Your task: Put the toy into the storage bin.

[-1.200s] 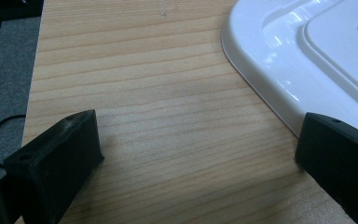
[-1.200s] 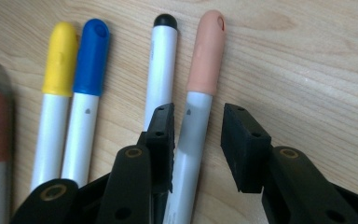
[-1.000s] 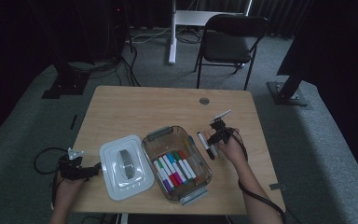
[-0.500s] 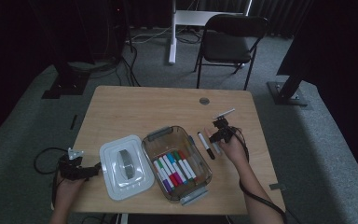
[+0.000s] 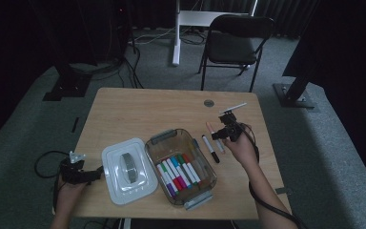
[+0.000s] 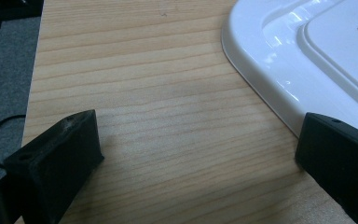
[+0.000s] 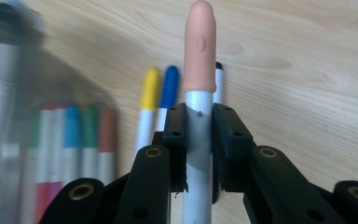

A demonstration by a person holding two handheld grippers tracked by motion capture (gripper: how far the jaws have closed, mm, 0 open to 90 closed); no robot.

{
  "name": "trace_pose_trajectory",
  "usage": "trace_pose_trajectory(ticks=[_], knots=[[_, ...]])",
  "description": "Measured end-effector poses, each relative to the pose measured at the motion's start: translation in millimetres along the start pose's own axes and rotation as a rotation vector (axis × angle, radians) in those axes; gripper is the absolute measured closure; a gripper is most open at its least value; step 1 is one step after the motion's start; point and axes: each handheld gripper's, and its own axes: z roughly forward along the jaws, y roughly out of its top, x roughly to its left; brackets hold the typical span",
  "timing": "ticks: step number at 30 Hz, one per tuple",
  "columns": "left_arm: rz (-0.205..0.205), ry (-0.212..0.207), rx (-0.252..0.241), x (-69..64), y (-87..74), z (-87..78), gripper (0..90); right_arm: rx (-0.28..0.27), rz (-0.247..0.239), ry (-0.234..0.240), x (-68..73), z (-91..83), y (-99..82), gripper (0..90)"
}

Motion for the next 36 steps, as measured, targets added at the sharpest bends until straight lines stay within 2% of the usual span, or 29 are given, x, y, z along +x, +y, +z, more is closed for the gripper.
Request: trace_pose_trajectory(ticks=[11, 13, 20, 26, 30, 36], knots=[[0.0, 0.001, -0.001, 0.0, 0.1, 0.1, 0.5, -0.062, -0.069, 0.072, 44.1, -45.0, 5.9, 76.6], [0.0, 0.001, -0.001, 0.0, 0.1, 0.1, 0.5, -0.064, -0.078, 0.074, 48.6, -47.8, 6.4, 76.6], [0.001, 0.0, 0.001, 0.1, 0.1, -0.1, 0.5, -0.075, -0.163, 0.14, 87.4, -62.2, 8.8, 76.6], [-0.001, 0.0, 0.0, 0.0, 0.1, 0.0, 0.5, -0.054, -0.215, 0.21, 118.1, -55.2, 5.2, 76.6], [-0.002, 0.0, 0.0, -0.1, 0.1, 0.0, 0.5, -0.024, -0.238, 0.238, 135.7, -43.5, 3.5, 76.6], [0.0, 0.0, 0.002, 0.0, 0.1, -0.1, 0.5, 0.028, -0.262, 0.265, 152.6, -24.5, -3.4, 76.6]])
